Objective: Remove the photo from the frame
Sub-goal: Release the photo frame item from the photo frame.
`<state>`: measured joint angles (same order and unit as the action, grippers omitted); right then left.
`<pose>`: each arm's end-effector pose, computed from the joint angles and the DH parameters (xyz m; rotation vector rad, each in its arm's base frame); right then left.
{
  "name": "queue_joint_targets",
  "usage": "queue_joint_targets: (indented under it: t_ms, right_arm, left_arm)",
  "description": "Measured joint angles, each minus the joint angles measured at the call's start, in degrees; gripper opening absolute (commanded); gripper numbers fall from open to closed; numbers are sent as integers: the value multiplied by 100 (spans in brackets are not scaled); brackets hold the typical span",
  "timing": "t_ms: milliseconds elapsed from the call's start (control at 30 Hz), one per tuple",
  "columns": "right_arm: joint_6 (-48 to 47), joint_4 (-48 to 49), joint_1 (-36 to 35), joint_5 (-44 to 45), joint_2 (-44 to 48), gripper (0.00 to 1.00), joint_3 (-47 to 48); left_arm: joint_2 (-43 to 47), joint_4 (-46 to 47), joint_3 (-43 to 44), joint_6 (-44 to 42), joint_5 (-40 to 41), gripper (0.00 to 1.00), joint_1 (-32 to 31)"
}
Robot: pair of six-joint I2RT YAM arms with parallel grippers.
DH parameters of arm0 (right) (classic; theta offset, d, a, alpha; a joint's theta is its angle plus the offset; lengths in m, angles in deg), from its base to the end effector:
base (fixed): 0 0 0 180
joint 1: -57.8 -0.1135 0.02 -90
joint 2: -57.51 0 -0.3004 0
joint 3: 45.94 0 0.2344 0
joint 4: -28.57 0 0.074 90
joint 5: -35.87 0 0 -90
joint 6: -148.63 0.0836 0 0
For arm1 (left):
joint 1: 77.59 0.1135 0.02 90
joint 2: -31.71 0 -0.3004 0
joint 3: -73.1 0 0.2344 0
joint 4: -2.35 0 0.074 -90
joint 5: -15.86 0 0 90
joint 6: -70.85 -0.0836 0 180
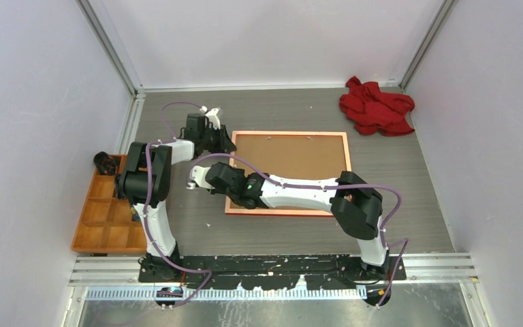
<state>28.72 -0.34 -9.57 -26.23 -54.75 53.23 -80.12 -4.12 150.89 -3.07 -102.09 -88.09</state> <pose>0.2177 0.4206 0.2395 -1.4888 1.6345 -0.2028 0.4239 -0.1184 0.1651 0.1508 2.2985 -0.7967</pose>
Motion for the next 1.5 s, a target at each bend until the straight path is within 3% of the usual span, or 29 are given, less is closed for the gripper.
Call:
queue_joint_targets:
  t_ms: [1500]
  right_arm:
    - [17, 52, 55, -122, -26, 1, 31]
  left_arm:
    - [0, 48, -4, 0, -35, 23, 44]
